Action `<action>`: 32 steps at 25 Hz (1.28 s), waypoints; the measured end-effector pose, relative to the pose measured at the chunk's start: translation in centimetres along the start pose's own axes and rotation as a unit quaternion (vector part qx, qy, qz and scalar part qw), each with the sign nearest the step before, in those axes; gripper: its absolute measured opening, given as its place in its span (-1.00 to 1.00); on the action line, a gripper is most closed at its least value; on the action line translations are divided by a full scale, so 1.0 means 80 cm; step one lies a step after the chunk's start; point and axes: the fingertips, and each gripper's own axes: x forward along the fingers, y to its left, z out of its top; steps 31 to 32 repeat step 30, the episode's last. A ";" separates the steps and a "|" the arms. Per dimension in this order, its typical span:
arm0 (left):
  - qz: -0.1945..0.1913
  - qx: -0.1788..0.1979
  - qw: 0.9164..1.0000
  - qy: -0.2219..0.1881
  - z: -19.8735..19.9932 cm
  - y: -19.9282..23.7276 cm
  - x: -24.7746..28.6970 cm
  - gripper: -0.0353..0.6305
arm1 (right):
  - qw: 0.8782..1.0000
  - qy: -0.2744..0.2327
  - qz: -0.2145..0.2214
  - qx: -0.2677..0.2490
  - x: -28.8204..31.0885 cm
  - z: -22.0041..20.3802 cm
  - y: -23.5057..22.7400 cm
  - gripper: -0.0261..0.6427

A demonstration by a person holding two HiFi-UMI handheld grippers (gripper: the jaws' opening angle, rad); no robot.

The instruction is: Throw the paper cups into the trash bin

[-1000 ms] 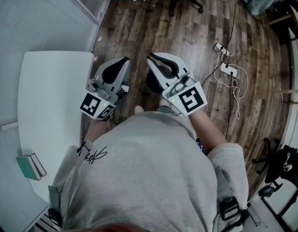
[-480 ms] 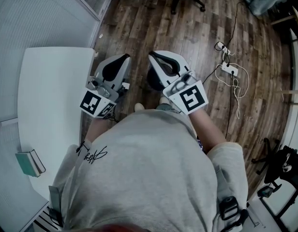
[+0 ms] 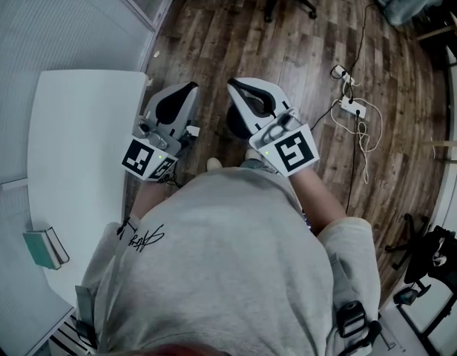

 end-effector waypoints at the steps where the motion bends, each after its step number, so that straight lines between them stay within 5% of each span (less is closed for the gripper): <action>1: 0.000 0.000 1.000 -0.001 0.001 0.000 0.000 -0.91 | 1.000 0.002 0.002 -0.002 0.000 0.000 0.001 -0.89; 32: 0.011 0.003 1.000 -0.006 0.009 0.006 -0.002 -0.91 | 1.000 0.010 0.013 -0.005 0.008 0.006 0.006 -0.89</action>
